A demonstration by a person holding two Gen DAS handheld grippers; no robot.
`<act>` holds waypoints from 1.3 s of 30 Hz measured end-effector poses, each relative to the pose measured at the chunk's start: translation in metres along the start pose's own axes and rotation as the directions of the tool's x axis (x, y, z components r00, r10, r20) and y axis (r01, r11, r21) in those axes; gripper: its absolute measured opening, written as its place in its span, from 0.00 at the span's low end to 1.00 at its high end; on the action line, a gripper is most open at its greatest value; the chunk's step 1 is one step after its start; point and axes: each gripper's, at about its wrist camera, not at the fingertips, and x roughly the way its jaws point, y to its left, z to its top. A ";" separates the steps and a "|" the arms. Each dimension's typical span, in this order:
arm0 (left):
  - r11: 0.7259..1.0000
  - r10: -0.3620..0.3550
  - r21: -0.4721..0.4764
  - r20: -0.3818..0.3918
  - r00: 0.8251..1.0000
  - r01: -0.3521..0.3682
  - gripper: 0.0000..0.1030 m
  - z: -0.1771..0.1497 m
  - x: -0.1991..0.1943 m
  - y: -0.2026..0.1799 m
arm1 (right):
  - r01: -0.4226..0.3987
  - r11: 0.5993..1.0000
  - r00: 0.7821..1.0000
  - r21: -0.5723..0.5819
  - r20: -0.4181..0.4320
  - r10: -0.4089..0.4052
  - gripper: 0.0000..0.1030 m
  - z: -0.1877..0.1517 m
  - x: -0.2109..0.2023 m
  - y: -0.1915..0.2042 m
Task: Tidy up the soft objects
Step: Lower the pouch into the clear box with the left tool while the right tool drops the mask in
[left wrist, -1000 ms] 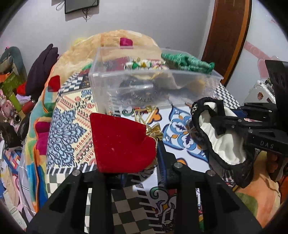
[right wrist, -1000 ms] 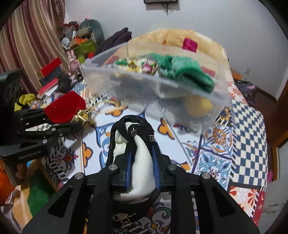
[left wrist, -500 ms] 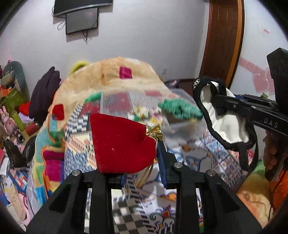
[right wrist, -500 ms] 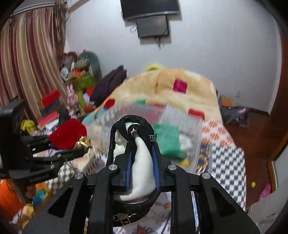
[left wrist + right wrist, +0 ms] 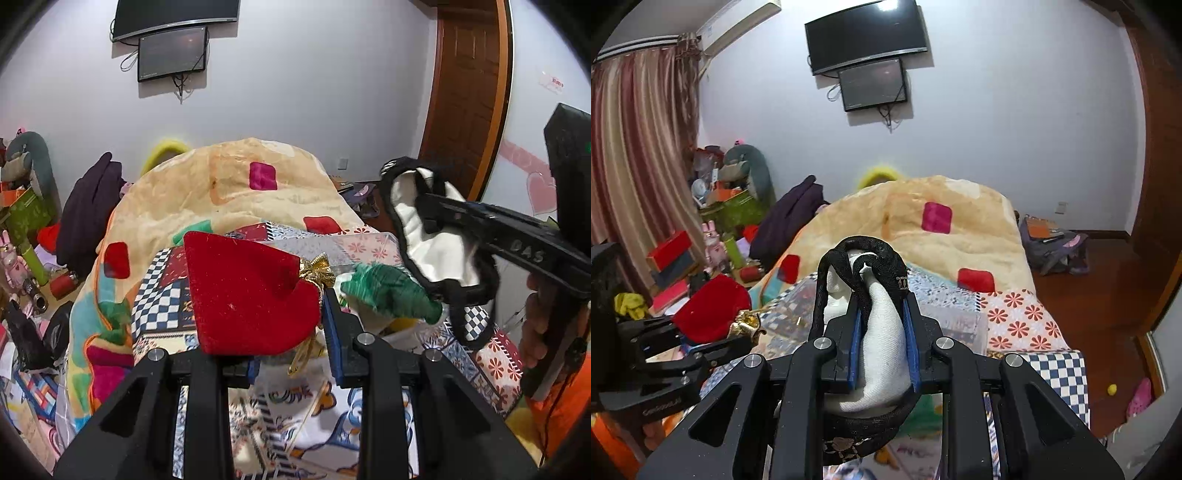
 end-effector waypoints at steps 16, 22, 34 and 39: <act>0.998 -0.062 -0.011 -0.210 0.976 0.061 0.31 -0.011 0.086 -0.004 | 0.061 0.998 0.981 -0.019 -0.181 -0.064 0.21 -0.028 0.059 -0.006; 0.996 -0.087 -0.030 -0.238 0.967 0.082 0.54 -0.014 0.085 0.000 | 0.078 0.996 0.974 -0.044 -0.208 -0.085 0.35 -0.028 0.058 -0.008; 0.998 -0.064 -0.030 -0.145 0.987 0.061 0.60 -0.018 0.033 -0.002 | 0.091 0.994 0.981 -0.061 -0.164 -0.100 0.56 -0.023 0.025 -0.012; 1.000 -0.022 0.000 -0.032 0.999 0.022 0.62 -0.011 -0.005 -0.009 | 0.083 0.994 0.993 -0.066 -0.083 -0.088 0.58 -0.011 -0.008 -0.009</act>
